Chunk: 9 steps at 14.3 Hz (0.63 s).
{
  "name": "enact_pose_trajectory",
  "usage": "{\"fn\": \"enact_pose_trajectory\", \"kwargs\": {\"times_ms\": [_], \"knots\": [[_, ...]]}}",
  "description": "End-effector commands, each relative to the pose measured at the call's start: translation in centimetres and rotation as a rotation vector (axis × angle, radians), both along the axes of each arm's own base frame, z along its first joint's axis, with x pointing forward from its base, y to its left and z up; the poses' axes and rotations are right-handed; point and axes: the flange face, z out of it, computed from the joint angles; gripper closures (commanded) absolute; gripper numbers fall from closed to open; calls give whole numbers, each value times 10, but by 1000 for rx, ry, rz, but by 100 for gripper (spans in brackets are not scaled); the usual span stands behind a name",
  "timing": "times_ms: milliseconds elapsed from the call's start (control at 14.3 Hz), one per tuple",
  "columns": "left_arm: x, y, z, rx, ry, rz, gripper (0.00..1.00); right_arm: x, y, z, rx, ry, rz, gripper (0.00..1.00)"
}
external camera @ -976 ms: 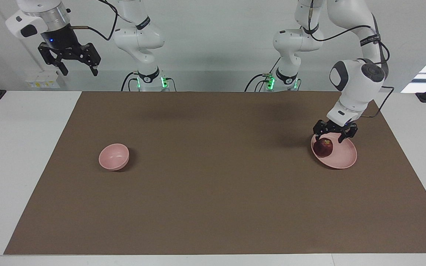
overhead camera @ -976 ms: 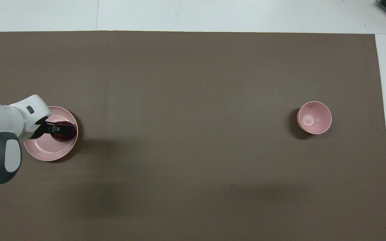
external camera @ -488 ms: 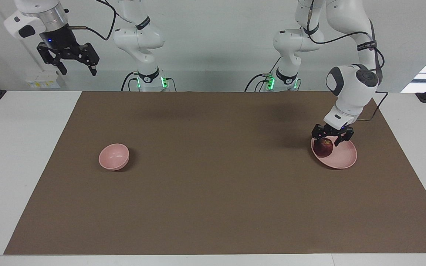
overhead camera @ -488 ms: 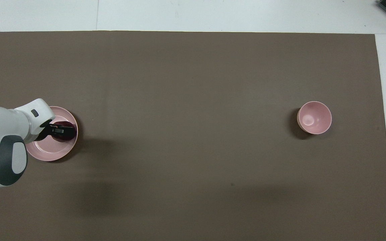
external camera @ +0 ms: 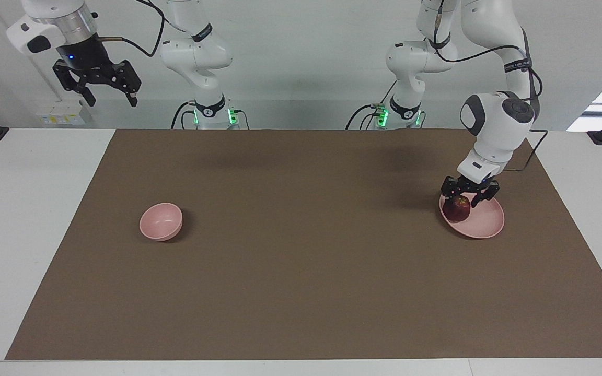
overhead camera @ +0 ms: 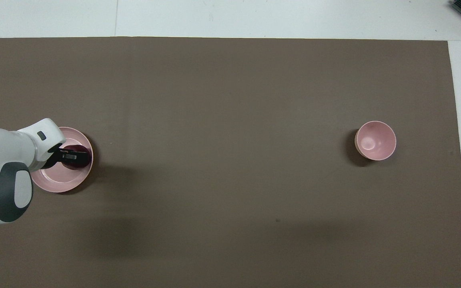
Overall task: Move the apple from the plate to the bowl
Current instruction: 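Close the left gripper on the dark red apple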
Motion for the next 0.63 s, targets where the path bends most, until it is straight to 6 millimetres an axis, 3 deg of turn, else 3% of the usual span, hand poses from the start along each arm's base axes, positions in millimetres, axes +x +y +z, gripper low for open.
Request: {"fn": "enact_pose_trajectory", "kwargs": {"times_ms": [0, 209, 279, 348, 557], "knots": [[-4, 4, -3, 4, -19, -2, 33, -5, -1, 0, 22, -6, 4, 0], [0, 7, -3, 5, -22, 0, 80, -5, -1, 1, 21, -8, 4, 0], [3, 12, -1, 5, -26, 11, 92, -5, -1, 0, 22, -6, 4, 0], [5, 14, 1, 5, -31, 15, 100, -5, -1, 1, 21, -8, 4, 0], [10, 17, 21, 5, -48, 21, 100, -5, -1, 1, 21, -8, 6, 0]]}}
